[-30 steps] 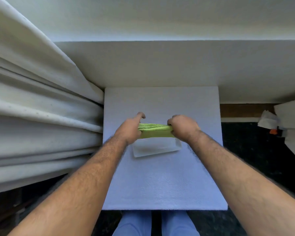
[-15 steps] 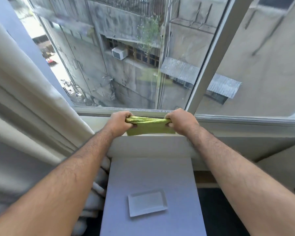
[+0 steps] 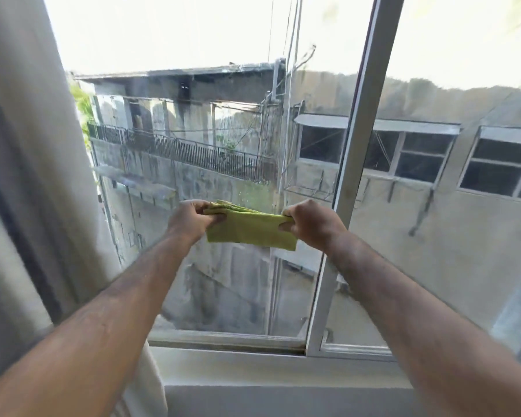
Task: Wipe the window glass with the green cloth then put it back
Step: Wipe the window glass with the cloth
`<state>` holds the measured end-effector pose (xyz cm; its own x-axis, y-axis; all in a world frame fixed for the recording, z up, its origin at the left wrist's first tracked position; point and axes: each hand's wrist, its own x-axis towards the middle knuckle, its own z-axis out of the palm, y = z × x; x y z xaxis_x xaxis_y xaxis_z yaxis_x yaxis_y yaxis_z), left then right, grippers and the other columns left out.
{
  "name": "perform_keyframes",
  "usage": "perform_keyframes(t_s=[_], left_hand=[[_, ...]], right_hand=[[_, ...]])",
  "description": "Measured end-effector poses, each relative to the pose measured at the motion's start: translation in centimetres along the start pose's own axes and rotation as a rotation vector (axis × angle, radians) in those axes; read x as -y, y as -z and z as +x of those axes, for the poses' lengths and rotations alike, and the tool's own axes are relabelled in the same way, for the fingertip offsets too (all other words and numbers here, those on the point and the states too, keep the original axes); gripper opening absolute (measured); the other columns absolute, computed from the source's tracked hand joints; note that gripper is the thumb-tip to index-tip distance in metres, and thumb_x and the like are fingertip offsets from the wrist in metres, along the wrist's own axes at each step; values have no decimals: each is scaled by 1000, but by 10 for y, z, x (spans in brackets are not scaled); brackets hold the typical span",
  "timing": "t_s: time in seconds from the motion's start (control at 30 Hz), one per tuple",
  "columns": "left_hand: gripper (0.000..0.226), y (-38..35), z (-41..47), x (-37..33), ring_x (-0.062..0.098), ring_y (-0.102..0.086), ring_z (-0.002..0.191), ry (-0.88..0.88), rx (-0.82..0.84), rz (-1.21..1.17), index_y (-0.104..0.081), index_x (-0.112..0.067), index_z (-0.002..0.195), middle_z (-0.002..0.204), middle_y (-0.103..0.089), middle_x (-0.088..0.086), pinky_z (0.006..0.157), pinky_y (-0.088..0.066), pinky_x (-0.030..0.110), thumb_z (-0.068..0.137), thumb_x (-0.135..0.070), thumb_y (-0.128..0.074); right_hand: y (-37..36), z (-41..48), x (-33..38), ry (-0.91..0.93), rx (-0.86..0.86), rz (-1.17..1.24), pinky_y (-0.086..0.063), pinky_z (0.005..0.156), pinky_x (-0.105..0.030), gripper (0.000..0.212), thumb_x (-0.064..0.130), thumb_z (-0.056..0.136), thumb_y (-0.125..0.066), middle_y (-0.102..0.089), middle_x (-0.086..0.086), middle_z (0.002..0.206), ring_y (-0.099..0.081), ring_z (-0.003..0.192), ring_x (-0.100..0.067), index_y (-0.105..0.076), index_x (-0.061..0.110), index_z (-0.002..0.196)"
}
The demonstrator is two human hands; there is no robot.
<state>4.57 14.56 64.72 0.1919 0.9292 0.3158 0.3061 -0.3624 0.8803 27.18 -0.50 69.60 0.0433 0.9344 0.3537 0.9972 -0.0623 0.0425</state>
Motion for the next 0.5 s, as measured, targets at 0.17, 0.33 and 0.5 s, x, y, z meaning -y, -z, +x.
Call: perform_keyframes(t_s=[0.17, 0.33, 0.5], left_hand=[[32, 36, 28, -85, 18, -70, 86, -170, -105, -14, -81, -20, 105, 88, -75, -6, 66, -54, 20, 76, -26, -93], [37, 62, 38, -155, 23, -72, 96, -344, -201, 25, -79, -8, 113, 101, -79, 7, 78, -60, 27, 80, -21, -90], [28, 81, 54, -207, 23, -73, 102, -537, -318, 199, -80, -9, 114, 111, -81, 12, 90, -60, 33, 88, -16, -83]], right_hand=[[81, 17, 1, 72, -206, -55, -58, 75, -34, 23, 32, 100, -70, -79, -10, 94, -75, 85, -28, -76, 11, 107], [135, 32, -6, 42, -356, -22, -54, 73, -31, 22, 29, 99, -70, -79, -12, 94, -76, 85, -30, -76, 9, 106], [151, 44, -9, 147, -341, 74, -55, 70, -23, 31, 28, 94, -77, -81, -9, 103, -79, 87, -24, -75, 10, 119]])
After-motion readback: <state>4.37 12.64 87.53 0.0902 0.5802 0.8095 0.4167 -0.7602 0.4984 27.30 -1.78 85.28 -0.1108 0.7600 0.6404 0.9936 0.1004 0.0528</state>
